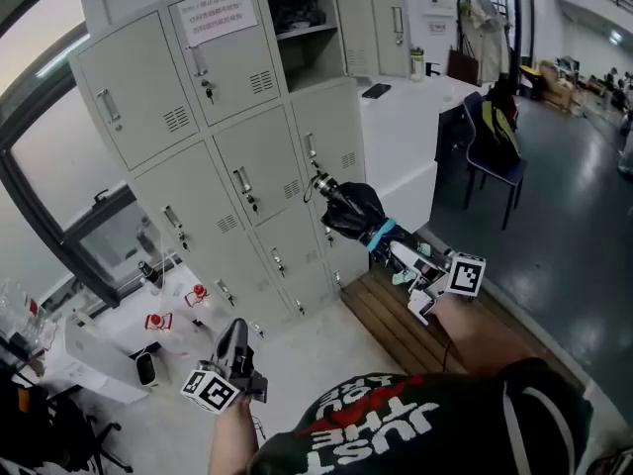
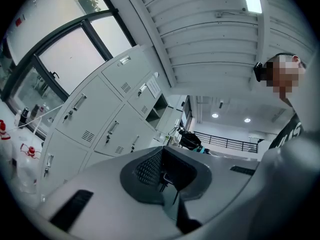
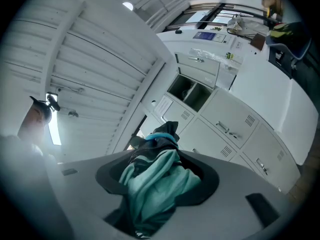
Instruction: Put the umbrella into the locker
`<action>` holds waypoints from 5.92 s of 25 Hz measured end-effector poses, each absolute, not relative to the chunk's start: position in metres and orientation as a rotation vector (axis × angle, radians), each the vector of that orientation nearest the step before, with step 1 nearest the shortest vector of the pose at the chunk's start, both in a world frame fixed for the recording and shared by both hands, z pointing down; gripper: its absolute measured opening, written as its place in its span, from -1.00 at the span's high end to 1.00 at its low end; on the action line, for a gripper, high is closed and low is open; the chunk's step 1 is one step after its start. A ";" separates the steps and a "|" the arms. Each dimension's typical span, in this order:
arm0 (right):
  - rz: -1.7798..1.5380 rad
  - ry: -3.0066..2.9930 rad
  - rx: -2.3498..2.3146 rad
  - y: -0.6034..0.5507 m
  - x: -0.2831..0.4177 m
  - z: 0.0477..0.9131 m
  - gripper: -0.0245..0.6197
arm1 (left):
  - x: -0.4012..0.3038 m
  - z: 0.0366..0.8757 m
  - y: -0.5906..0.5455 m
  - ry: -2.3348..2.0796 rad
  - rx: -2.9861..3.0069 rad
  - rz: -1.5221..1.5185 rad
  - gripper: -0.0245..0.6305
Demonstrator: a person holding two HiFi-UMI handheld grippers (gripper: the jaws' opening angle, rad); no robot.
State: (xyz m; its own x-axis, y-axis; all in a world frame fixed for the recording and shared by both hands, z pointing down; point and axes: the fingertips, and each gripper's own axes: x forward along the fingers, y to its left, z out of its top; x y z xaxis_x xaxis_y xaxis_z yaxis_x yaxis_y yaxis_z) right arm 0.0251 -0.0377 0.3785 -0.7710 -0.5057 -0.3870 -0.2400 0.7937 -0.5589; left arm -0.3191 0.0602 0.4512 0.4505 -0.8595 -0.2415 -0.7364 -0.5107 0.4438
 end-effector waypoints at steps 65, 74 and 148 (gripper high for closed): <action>0.319 2.419 -0.870 -0.533 0.054 0.044 0.19 | -0.241 0.079 -0.456 -1.538 3.053 -0.449 0.90; 0.444 2.442 -0.976 -0.551 0.040 -0.006 0.19 | -0.199 0.031 -0.481 -1.502 3.149 -0.352 0.90; 0.365 2.814 -1.757 -0.830 -0.062 -0.055 0.20 | -0.095 -0.060 -0.626 -1.806 3.038 0.082 0.90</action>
